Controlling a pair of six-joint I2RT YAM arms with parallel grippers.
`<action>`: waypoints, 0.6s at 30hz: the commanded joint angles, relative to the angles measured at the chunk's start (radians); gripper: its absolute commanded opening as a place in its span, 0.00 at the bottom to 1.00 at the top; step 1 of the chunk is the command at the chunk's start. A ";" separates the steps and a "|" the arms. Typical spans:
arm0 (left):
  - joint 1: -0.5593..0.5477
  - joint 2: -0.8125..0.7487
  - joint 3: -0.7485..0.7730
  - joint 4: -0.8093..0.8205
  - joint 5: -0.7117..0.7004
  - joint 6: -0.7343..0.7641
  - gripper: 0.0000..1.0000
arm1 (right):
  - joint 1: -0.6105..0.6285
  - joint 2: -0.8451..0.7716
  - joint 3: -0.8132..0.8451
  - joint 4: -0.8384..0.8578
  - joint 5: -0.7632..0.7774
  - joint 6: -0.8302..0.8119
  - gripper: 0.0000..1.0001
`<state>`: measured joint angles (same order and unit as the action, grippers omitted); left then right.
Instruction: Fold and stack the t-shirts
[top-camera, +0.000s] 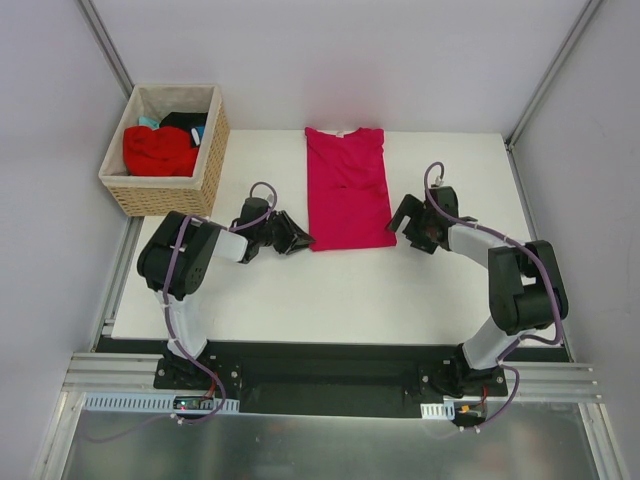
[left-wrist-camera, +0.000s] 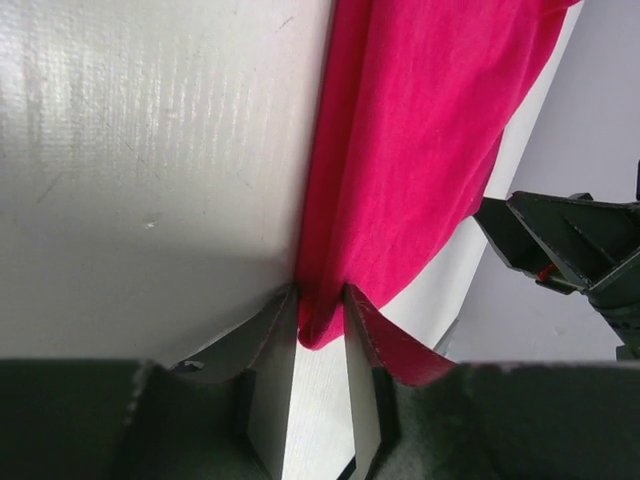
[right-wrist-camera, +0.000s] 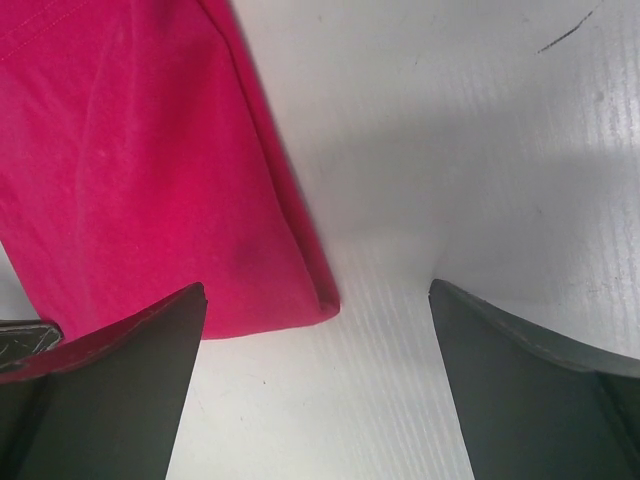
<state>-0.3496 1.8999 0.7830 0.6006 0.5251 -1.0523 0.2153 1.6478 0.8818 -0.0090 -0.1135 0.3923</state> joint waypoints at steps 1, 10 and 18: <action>-0.003 0.025 0.015 -0.018 -0.008 0.011 0.22 | -0.004 0.023 0.011 0.004 -0.017 0.013 0.98; -0.005 0.025 0.004 -0.019 -0.007 0.012 0.06 | -0.004 0.055 0.014 0.035 -0.035 0.025 0.96; -0.005 0.030 0.012 -0.022 -0.004 0.015 0.00 | 0.013 0.073 0.005 0.056 -0.055 0.042 0.95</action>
<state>-0.3496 1.9133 0.7872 0.5949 0.5243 -1.0584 0.2161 1.6810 0.8879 0.0669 -0.1482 0.4126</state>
